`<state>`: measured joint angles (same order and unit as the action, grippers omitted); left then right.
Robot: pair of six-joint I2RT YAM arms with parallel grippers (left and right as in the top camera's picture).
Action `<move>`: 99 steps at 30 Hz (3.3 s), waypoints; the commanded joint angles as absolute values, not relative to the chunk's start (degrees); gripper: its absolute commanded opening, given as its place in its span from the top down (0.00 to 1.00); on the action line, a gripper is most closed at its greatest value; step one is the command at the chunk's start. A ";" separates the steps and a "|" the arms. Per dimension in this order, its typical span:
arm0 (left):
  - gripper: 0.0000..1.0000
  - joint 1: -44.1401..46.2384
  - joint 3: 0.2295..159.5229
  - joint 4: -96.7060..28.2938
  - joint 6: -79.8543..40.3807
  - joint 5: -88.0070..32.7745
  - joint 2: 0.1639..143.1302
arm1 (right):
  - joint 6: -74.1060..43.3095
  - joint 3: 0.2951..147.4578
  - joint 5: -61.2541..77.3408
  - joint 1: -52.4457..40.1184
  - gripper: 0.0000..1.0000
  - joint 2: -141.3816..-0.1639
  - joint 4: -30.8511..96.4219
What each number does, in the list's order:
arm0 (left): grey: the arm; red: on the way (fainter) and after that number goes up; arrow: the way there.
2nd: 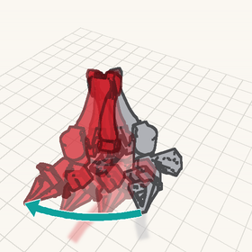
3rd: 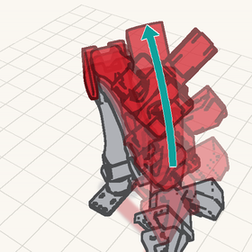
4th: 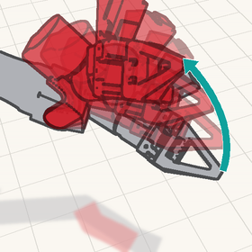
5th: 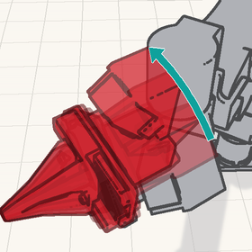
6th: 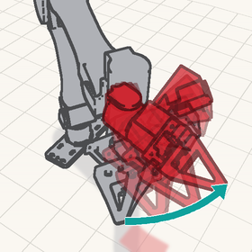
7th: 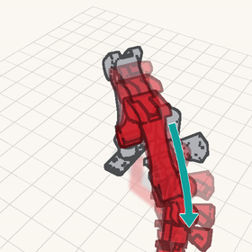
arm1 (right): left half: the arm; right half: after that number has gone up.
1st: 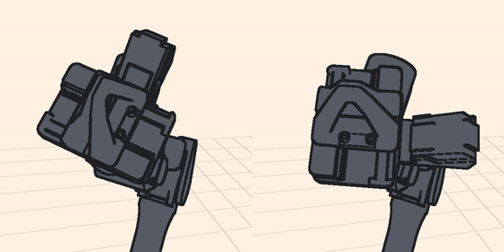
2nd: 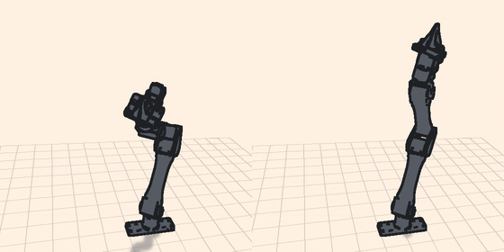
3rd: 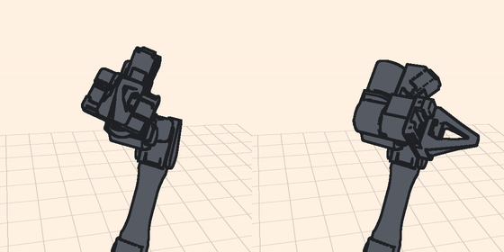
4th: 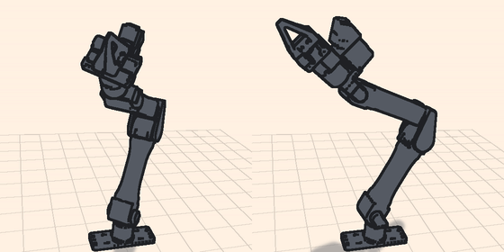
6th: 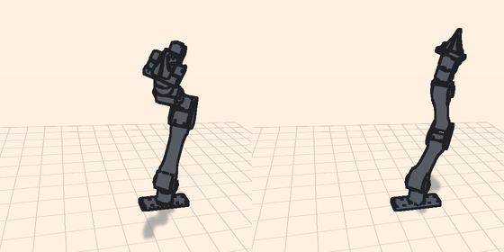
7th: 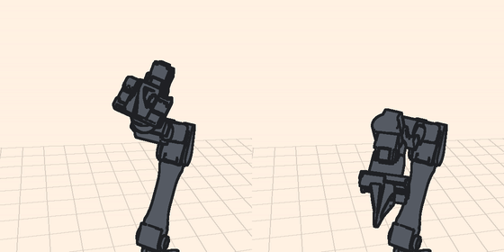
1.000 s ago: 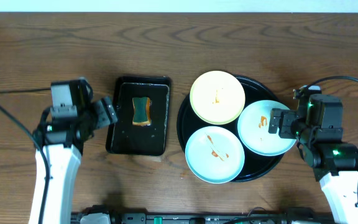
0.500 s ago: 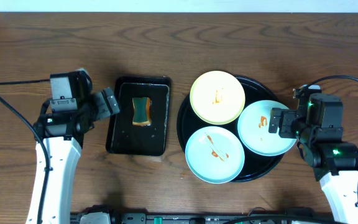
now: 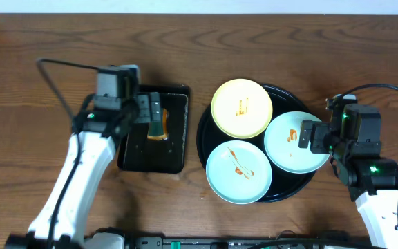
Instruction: Clean dirty plates on tray and stack at the side
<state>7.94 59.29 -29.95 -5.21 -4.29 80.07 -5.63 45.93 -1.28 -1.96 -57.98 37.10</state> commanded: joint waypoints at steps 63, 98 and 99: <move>0.92 11.62 60.45 -26.04 -6.52 -2.55 103.39 | -4.21 47.18 6.37 15.57 0.09 -70.65 36.21; 0.92 11.62 60.45 -26.02 -7.77 -2.52 103.39 | -4.67 45.95 9.74 18.24 0.77 -88.51 32.60; 0.92 11.62 60.45 -26.02 -7.77 -2.55 103.39 | -4.71 45.95 9.80 18.24 0.79 -88.51 32.47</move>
